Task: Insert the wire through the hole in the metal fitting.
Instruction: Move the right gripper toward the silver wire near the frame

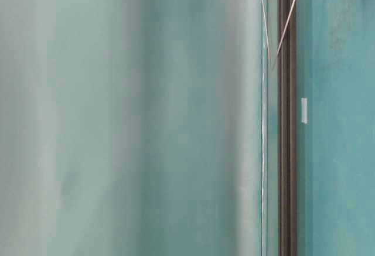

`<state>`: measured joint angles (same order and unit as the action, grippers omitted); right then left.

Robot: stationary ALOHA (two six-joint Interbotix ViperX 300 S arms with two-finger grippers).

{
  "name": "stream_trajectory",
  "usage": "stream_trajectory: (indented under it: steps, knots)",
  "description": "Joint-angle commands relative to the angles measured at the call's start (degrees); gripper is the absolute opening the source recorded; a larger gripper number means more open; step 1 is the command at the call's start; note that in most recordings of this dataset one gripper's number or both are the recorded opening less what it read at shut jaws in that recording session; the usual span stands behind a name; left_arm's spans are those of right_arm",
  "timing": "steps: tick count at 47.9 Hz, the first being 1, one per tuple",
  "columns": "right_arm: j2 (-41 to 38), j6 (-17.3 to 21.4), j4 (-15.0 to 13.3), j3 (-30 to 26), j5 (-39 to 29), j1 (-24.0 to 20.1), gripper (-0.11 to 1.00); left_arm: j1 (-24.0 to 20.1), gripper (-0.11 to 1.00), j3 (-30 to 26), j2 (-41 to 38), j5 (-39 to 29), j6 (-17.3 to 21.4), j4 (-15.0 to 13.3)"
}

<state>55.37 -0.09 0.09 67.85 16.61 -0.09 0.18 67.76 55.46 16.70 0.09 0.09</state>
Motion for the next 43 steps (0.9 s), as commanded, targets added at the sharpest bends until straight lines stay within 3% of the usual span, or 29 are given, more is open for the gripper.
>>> stream_trajectory:
  steps: [1,3,9,14,18,21,26,31,33,43]
  knots:
    - [-0.7,0.4,0.1,-1.1,0.5,0.3,0.24,-0.5,0.24,-1.2,-2.1,-0.5,-0.2,-2.4]
    - [-1.2,0.5,0.2,-1.4,0.5,0.3,0.22,-0.5,0.22,-1.5,-2.8,-1.2,-0.4,-2.4]
    - [-3.6,1.5,0.3,-2.4,0.5,0.9,0.01,-0.6,0.0,-2.8,-5.6,-2.4,-0.4,-2.5]
    - [-5.4,2.2,0.3,-3.1,0.5,1.5,-0.02,-0.6,-0.06,-3.9,-6.7,-2.5,-0.2,-2.5]
    - [-6.6,2.8,0.3,-3.3,0.5,1.7,-0.01,-0.6,0.03,-3.4,-6.7,-2.5,0.3,-2.5]
    - [-7.6,3.6,0.3,-3.1,0.5,1.8,0.06,-0.8,0.13,-2.8,-6.9,-2.5,0.4,-2.5]
    - [-9.8,4.8,0.3,-3.0,0.5,1.8,0.28,-1.1,0.39,-1.6,-7.5,-1.9,0.3,-2.5]
    - [-12.9,6.0,0.3,-3.4,0.5,1.8,0.59,-1.9,0.71,-0.8,-9.1,-0.4,0.2,-2.5]
    - [-14.4,6.3,0.3,-3.7,0.5,1.7,0.62,-2.4,0.8,-0.7,-10.5,0.6,0.1,-2.5]
    - [-22.8,7.2,0.3,-6.6,0.5,1.7,0.61,-2.7,0.84,-1.8,-18.9,3.0,0.4,-2.5]
